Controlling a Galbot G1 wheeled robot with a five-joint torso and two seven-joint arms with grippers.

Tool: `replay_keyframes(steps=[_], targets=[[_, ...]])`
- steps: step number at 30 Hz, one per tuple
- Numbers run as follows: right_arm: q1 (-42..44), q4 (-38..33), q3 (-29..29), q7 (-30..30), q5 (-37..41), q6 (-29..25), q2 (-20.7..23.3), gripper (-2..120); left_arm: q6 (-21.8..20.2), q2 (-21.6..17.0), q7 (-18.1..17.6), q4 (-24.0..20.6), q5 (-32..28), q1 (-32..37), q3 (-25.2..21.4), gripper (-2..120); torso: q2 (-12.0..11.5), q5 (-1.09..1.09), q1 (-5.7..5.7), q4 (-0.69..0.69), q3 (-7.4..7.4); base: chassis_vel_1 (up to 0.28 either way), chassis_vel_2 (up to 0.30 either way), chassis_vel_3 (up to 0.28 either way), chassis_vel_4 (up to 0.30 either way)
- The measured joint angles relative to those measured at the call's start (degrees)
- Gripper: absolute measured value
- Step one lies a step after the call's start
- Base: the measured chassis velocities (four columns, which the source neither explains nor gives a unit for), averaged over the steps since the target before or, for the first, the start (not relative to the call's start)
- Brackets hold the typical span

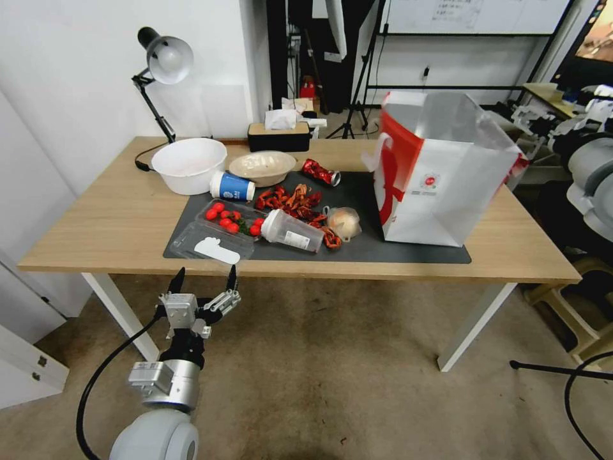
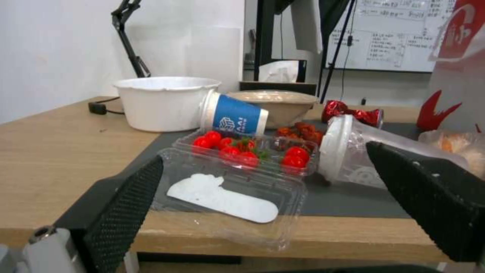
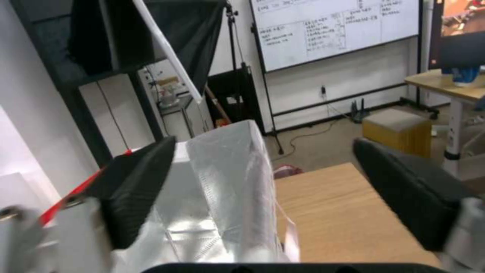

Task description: Pick up the food delivery bag from the floor and place it on the table.

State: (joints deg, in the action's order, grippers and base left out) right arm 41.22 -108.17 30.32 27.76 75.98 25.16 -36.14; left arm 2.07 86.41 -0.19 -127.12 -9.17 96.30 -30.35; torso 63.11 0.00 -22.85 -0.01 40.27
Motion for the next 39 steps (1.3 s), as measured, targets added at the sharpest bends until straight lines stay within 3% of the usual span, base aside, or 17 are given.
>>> replay_keyframes(steps=[3,27,35,39], targets=[[0.4,-0.8,0.2,-1.5,-1.2,-2.1,0.3,100,0.1,0.1,0.0,0.0,0.1,0.1,0.0,100,0.0,0.00,0.00,0.00,0.00,0.000,0.000,0.000,0.000],[8.5,-7.0,2.9,-9.0,-7.6,-8.7,-0.5,100,0.0,0.0,0.0,-0.7,0.0,0.1,-0.2,100,0.0,-0.01,0.00,0.01,0.00,0.000,0.000,0.000,0.000],[15.8,-12.0,6.8,-14.6,-11.2,-12.5,-0.7,100,0.0,0.0,-0.1,-0.7,-0.1,0.1,-0.3,100,0.0,-0.01,0.00,0.00,0.00,0.000,0.000,0.000,0.000],[23.6,-16.1,11.5,-19.1,-17.3,-16.0,-1.4,100,-0.1,0.0,-0.1,-0.6,-0.1,0.1,-0.3,100,0.0,0.00,0.00,0.00,0.00,0.000,0.000,0.000,0.000]])
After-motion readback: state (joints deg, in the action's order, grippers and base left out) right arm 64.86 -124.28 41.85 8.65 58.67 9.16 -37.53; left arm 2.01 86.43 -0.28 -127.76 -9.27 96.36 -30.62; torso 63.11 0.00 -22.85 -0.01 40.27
